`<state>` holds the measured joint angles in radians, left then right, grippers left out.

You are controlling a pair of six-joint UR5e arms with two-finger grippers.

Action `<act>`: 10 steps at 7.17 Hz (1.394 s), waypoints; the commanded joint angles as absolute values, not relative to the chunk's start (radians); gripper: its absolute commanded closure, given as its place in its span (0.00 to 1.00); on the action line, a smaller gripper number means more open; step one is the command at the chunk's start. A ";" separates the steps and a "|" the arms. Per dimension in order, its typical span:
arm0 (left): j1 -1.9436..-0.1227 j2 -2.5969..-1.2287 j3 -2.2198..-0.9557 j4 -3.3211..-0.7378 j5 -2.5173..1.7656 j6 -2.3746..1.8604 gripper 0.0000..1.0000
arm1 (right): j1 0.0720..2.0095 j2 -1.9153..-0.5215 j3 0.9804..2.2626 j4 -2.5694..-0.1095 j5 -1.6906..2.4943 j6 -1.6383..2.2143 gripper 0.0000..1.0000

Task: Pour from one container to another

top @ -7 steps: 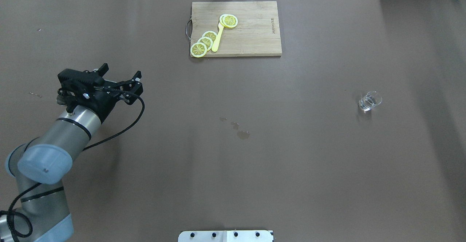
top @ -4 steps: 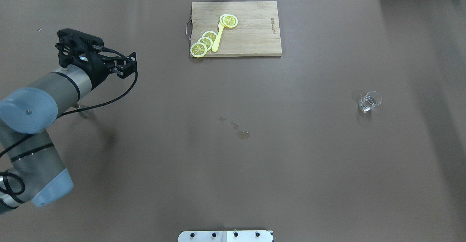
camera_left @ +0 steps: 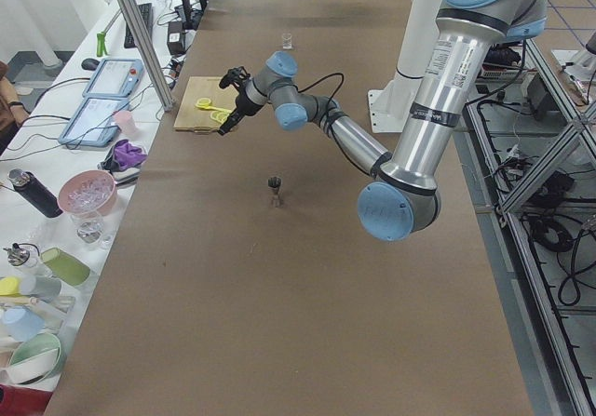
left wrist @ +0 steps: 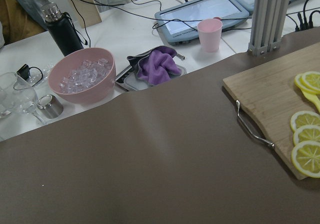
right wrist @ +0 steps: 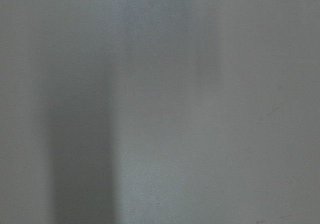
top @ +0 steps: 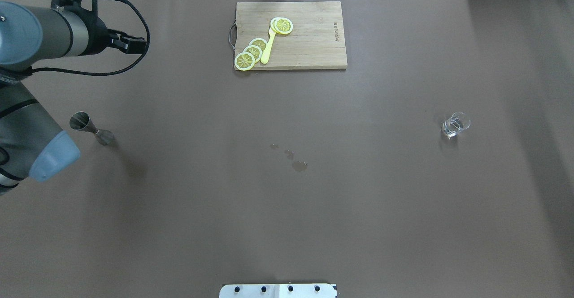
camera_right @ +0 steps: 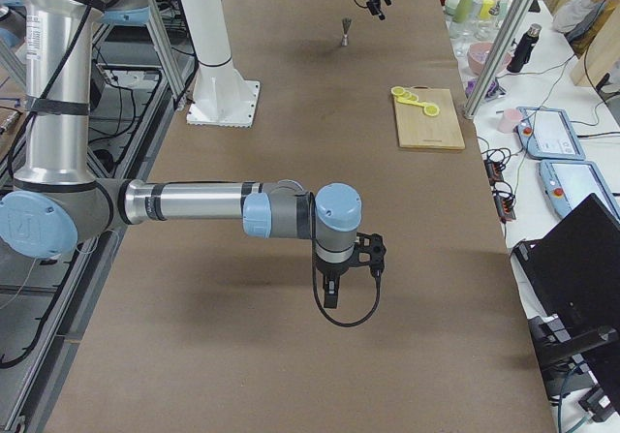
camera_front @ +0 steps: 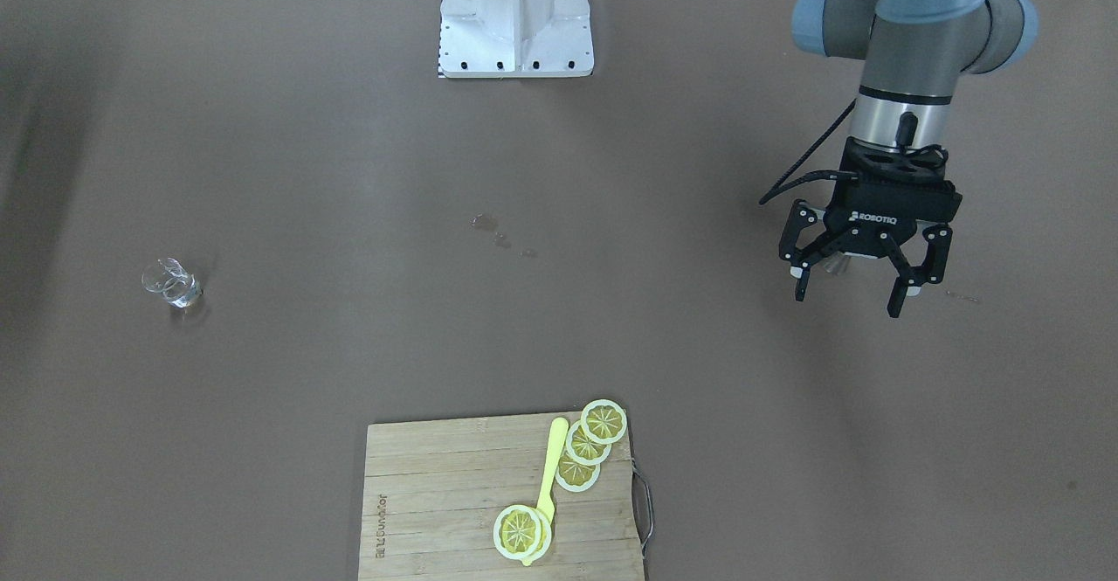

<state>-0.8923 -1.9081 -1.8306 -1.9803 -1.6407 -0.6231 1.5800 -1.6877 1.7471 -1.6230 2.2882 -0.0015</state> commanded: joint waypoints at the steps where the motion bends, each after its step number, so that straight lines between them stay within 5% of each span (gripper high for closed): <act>1: -0.951 -1.899 -1.795 -1.941 -1.721 -0.606 0.01 | 1.580 -1.689 1.747 -1.623 2.287 -0.002 0.00; 5: -1.221 -1.853 -1.704 -1.789 -2.198 -0.604 0.01 | 1.580 -1.689 1.747 -1.623 2.286 -0.002 0.00; 10: -1.420 -1.528 -1.680 -1.761 -2.419 -0.572 0.01 | 1.580 -1.687 1.749 -1.624 2.284 0.005 0.00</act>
